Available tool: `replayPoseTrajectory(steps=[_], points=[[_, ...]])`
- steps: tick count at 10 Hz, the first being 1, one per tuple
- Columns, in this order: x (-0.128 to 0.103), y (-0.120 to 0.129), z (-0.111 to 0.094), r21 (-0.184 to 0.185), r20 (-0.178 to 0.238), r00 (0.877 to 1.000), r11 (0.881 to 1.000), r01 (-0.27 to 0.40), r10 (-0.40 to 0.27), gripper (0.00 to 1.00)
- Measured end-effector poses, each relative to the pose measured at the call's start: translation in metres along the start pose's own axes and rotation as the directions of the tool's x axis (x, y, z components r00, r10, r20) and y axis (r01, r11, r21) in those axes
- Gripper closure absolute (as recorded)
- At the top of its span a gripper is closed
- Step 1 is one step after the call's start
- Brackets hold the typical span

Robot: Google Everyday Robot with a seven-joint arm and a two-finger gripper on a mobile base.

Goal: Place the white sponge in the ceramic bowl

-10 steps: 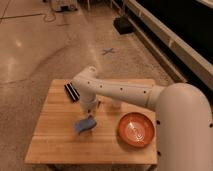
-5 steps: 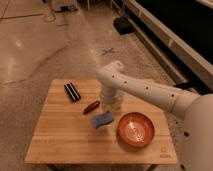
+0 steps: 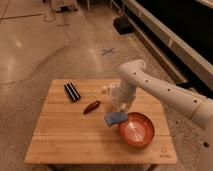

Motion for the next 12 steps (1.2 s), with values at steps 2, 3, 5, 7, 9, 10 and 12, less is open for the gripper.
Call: replayPoseTrajectory(steps=[2, 3, 5, 7, 9, 10, 12], points=[[-0.004, 0.026, 0.000, 0.020, 0.001, 1.000, 1.000, -0.016, 0.016, 0.70], [-0.010, 0.045, 0.004, 0.027, 0.012, 1.000, 0.999, -0.029, 0.029, 0.62], [-0.020, 0.054, 0.011, 0.038, 0.014, 0.999, 0.999, -0.035, 0.034, 0.59], [-0.021, 0.062, 0.020, 0.052, 0.013, 0.999, 0.998, -0.045, 0.045, 0.43], [-0.021, 0.085, 0.029, 0.058, 0.008, 0.997, 0.996, -0.071, 0.071, 0.40], [-0.022, 0.089, 0.032, 0.061, 0.007, 0.997, 0.995, -0.076, 0.075, 0.40], [-0.020, 0.084, 0.033, 0.067, 0.001, 0.997, 0.995, -0.073, 0.073, 0.40]])
